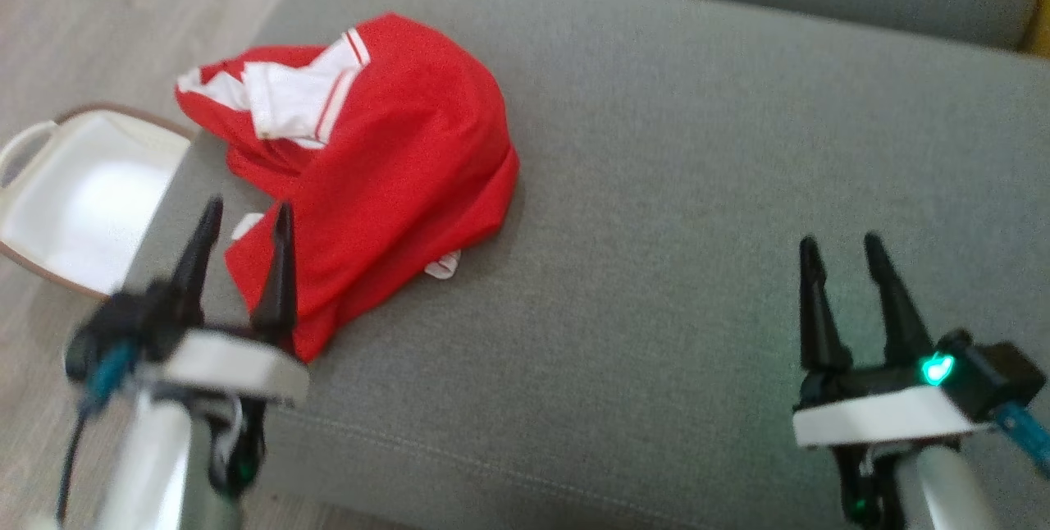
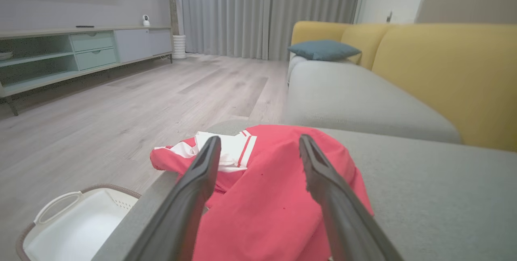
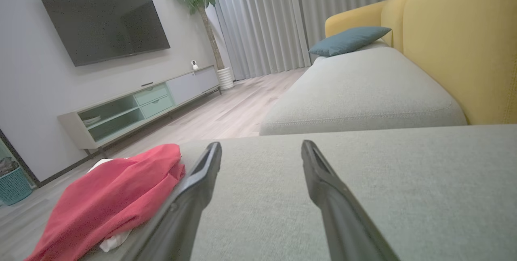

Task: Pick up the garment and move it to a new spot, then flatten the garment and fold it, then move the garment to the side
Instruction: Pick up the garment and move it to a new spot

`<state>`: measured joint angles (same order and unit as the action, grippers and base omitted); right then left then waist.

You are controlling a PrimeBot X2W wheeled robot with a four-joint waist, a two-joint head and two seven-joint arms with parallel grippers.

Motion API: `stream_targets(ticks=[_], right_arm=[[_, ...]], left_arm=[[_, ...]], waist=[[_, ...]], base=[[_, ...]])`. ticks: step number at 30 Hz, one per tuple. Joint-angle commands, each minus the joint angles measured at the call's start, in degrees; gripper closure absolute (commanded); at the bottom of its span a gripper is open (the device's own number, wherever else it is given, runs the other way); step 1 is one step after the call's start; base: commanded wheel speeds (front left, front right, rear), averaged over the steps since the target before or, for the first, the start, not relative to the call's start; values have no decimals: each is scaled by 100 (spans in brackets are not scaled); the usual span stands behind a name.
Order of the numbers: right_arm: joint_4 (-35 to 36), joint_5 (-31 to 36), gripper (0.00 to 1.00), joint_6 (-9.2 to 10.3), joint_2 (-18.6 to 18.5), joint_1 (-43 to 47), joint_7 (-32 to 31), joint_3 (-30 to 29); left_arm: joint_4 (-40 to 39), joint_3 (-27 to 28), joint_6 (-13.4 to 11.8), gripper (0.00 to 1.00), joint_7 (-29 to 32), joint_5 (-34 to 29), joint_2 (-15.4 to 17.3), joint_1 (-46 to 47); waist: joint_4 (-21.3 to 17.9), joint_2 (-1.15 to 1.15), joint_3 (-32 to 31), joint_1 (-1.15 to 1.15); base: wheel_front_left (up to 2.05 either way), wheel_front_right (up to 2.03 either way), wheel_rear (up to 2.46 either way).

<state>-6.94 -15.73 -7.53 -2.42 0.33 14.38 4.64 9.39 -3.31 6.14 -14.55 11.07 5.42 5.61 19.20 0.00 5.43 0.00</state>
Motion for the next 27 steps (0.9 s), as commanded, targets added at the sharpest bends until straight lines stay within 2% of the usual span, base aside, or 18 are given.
stream_targets(ticks=[1, 6, 11, 14, 19, 24, 25, 26, 27], right_arm=[[295, 125, 0, 4, -45, -336, 62, 53], [605, 339, 0, 4, -45, -544, 62, -289], [828, 437, 0, 4, -45, -773, 62, -444], [885, 483, 0, 4, -45, -854, 62, -470], [942, 478, 0, 4, -45, -930, 62, -462], [974, 461, 0, 4, -45, -1002, 62, -438], [983, 457, 0, 4, -45, -1025, 62, -442], [983, 456, 0, 4, -45, -1032, 62, -450], [980, 453, 0, 4, -45, -1037, 62, -457]], left_arm=[[-6, 79, 37, 0, 36, -106, 264, 610], [659, -181, 113, 0, 746, 136, 659, 1823], [1358, -849, 132, 0, 1868, 467, 1240, 2836], [1667, -1196, 133, 0, 2316, 733, 1558, 3332], [2243, -1509, 134, 0, 2789, 1046, 1879, 3889], [2766, -1690, 134, 0, 2855, 1259, 2045, 4247], [2971, -1766, 134, 5, 2817, 1328, 2086, 4354], [3059, -1796, 134, 61, 2786, 1357, 2090, 4398], [3131, -1815, 134, 100, 2749, 1385, 2082, 4434]], waist=[[-202, 0, 484, 0], [-406, 0, 1066, 0], [-641, 0, 1510, 0], [-747, 0, 1696, 0], [-896, 0, 1931, 0], [-1005, 0, 2092, 0], [-1029, 0, 2132, 0], [-1035, 0, 2141, 0], [-1038, 0, 2143, 0]], base=[[0, 0, 0], [0, 0, 0], [0, 0, 0], [0, 0, 0], [0, 0, 0], [0, 0, 0], [0, 0, 0], [0, 0, 0], [0, 0, 0]])
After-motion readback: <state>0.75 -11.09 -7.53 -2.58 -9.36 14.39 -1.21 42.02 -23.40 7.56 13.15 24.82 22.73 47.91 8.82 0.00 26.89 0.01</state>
